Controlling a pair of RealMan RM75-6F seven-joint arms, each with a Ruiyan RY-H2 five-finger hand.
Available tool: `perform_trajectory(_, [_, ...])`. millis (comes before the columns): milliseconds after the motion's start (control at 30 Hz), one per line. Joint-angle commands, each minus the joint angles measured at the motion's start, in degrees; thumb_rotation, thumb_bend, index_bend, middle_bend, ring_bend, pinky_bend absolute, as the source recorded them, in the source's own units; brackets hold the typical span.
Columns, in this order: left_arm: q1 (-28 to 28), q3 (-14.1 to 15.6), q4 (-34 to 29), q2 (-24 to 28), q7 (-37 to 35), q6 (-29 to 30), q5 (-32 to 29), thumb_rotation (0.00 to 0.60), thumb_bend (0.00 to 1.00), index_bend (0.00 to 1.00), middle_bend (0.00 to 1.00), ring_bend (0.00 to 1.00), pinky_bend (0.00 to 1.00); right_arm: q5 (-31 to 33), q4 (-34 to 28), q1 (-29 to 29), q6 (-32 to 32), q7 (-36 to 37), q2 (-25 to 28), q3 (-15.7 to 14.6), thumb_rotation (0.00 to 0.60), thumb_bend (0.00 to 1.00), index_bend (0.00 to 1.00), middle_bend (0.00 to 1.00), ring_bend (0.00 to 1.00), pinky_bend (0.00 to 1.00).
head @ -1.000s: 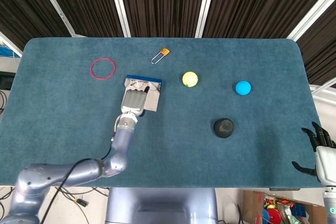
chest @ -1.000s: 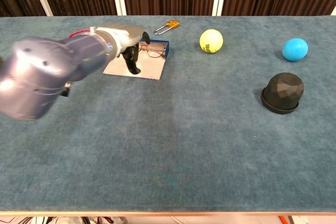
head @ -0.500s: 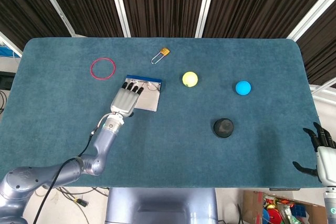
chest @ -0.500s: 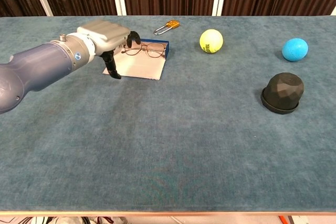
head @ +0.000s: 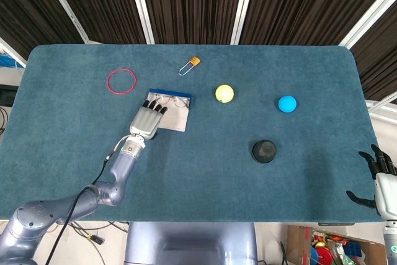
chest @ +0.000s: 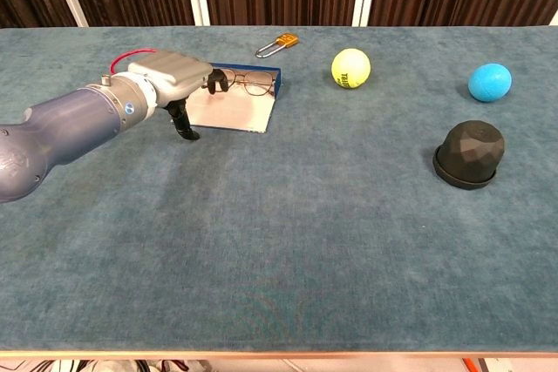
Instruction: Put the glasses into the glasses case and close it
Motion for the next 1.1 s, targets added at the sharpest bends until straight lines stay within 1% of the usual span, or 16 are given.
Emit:
perform_trajectory(33, [-0.07, -0.27, 0.76, -0.50, -0.47, -0.33, 0.37, 0.600, 0.17, 0.21, 0.22, 0.11, 0.15, -0.04, 0.01, 0.01, 0.01, -0.05, -0.03, -0.01, 0.600, 0.04, 0.18, 0.00, 0.08, 0.24])
perform_trajectory(267, [-0.69, -1.04, 3.81, -2.38, -1.33, -0.74, 1.48, 0.600, 0.18, 0.22, 0.22, 0.11, 0.15, 0.07, 0.06, 0.06, -0.11, -0.16, -0.09, 0.01, 0.600, 0.04, 0.18, 0.00, 0.08, 0.24])
perform_trajectory(400, [-0.88, -1.59, 5.57, -3.40, -1.50, -1.02, 1.71, 0.600, 0.18, 0.25, 0.22, 0.11, 0.15, 0.14, 0.02, 0.07, -0.21, -0.15, -0.04, 0.01, 0.600, 0.04, 0.18, 0.00, 0.08, 0.24])
perform_trajectory(600, [-1.04, -1.98, 6.89, -4.23, -1.46, -1.42, 1.94, 0.600, 0.18, 0.25, 0.22, 0.11, 0.15, 0.22, -0.02, 0.08, -0.27, -0.24, -0.01, 0.01, 0.600, 0.04, 0.18, 0.00, 0.08, 0.24])
perform_trajectory(733, [-1.14, -2.24, 7.44, -4.69, -1.68, -1.54, 2.35, 0.600, 0.24, 0.26, 0.22, 0.11, 0.15, 0.21, -0.03, 0.08, -0.23, -0.26, -0.03, 0.04, 0.600, 0.04, 0.18, 0.00, 0.08, 0.24])
perform_trajectory(1100, [-1.45, -3.22, 9.77, -6.02, -1.65, -1.66, 2.59, 0.600, 0.25, 0.26, 0.22, 0.11, 0.15, 0.28, -0.01, 0.11, -0.38, -0.16, -0.01, 0.03, 0.600, 0.04, 0.19, 0.00, 0.08, 0.24])
